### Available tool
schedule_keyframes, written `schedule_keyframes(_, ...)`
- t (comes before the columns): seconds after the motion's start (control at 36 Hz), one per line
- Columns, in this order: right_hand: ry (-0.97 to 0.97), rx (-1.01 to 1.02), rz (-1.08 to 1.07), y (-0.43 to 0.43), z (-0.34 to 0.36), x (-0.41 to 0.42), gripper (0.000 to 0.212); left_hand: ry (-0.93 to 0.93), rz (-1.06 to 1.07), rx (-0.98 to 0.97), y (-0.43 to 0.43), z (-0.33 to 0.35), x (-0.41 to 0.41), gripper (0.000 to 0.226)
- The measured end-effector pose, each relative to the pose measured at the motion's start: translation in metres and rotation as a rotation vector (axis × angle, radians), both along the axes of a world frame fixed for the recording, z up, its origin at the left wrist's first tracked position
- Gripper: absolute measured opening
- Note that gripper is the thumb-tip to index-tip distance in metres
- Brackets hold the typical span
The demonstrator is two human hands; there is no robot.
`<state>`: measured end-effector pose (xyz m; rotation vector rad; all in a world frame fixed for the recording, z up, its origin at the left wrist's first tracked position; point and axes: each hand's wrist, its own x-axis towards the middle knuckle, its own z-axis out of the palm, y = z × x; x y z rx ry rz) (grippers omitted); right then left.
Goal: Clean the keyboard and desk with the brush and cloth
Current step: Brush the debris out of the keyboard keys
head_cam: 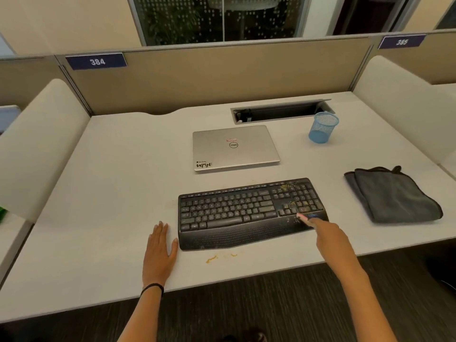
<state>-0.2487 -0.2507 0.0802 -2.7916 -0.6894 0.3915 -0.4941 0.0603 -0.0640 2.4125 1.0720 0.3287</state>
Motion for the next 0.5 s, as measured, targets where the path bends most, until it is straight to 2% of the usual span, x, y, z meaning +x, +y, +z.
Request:
schedule_keyframes(0.11, -0.025, -0.028, 0.044, -0.005, 0.003, -0.001, 0.044, 0.005, 0.004, -0.004, 0.000, 0.000, 0.000, 0.061)
schedule_keyframes(0.25, -0.146, 0.065, -0.009, -0.009, 0.003, 0.001, 0.039, 0.011, 0.004, -0.007, 0.001, 0.001, 0.001, 0.062)
schedule_keyframes(0.42, -0.033, 0.006, 0.088, -0.004, -0.006, -0.012, 0.050, 0.005, 0.003, -0.010, 0.000, 0.002, 0.000, 0.062)
schedule_keyframes(0.5, -0.043, -0.022, 0.093, -0.005, 0.001, -0.007, 0.045, -0.001, 0.004, -0.011, 0.000, 0.003, 0.000, 0.061)
